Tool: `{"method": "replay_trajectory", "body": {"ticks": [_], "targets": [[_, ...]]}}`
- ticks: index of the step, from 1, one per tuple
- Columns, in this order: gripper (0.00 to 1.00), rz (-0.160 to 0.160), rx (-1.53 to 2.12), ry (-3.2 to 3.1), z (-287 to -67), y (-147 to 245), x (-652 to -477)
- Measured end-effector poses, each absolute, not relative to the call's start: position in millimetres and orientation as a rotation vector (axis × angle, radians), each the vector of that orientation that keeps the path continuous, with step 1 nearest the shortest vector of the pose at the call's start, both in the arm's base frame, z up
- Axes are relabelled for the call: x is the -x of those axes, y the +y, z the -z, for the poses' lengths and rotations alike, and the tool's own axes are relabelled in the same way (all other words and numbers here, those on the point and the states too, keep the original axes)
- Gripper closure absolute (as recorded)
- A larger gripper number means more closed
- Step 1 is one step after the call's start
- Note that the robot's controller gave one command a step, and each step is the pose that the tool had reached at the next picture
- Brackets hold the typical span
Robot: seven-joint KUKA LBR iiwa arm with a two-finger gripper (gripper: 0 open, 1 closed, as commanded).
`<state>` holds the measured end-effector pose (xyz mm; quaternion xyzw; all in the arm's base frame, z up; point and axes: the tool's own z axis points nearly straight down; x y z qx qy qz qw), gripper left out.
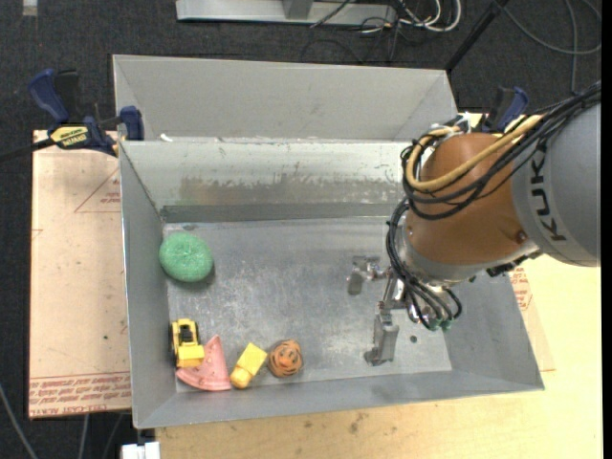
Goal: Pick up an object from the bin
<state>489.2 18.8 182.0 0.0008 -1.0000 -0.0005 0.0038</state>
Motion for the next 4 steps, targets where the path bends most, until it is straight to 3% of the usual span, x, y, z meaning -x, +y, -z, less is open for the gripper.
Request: {"method": "replay_trajectory", "body": {"ticks": [1,2,3,4], "targets": [[0.00,0.002,-0.001,-3.142,-186.0,18.7,-491.0],[0.00,0.001,-0.048,-3.151,-142.7,45.6,-496.1],[0.00,0.002,-0.322,-3.124,-98.8,62.0,-495.0],[0.00,0.001,-0.296,-3.135,-86.8,86.2,-488.0]]}}
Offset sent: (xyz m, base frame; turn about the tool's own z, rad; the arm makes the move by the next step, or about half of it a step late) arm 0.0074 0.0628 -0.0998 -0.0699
